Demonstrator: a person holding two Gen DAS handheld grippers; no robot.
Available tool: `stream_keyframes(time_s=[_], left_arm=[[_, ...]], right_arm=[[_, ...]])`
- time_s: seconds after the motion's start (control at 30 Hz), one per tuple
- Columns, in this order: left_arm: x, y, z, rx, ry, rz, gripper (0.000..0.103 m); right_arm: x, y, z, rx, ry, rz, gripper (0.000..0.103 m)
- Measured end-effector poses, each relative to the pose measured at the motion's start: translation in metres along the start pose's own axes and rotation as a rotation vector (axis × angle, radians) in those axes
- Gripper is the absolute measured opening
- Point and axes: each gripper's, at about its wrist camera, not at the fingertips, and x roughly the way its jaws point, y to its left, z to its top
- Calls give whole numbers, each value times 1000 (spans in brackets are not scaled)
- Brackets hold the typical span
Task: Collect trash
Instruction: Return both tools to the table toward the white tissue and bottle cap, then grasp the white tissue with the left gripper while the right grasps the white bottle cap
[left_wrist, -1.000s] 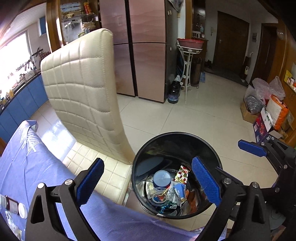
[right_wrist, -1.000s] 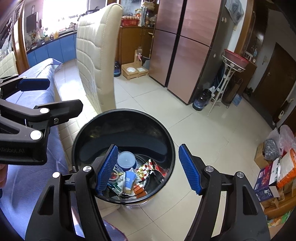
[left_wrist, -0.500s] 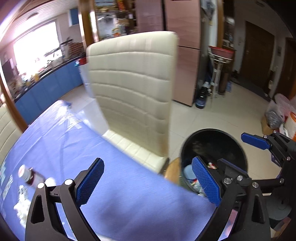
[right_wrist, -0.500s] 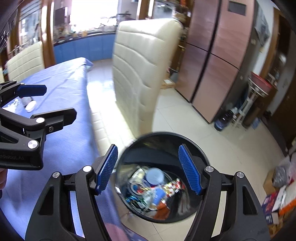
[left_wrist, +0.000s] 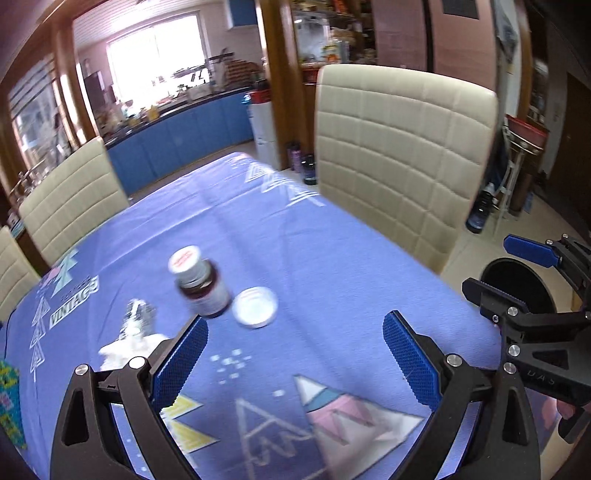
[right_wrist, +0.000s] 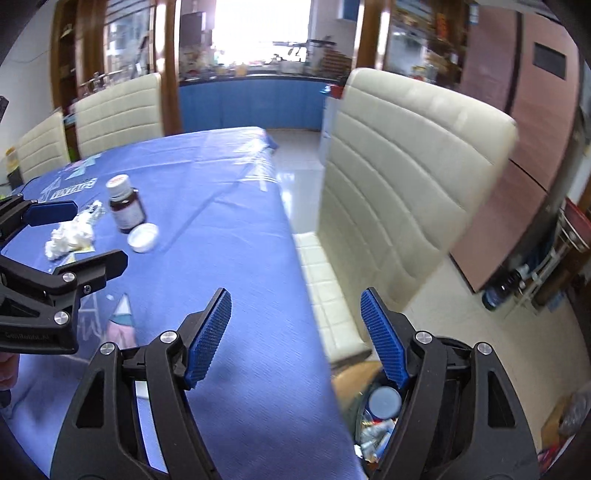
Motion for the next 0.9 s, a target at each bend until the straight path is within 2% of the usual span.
stream_keyframes(time_s=[0.43,0.53,0.67,0.9], left_arm=[[6,129,-43,-146,71,140,93],[10,151,-50,-189,93,141,93],[19,165,-57,-210,114,127,93],[41,164,-61,-188,124,107,93]], right_arm=[[42,115,45,-107,12,149,74],[54,139,51,-146,20,160,80],[70,155,55,-170,35,153,84],[98,162,56,-171,84,146,84]])
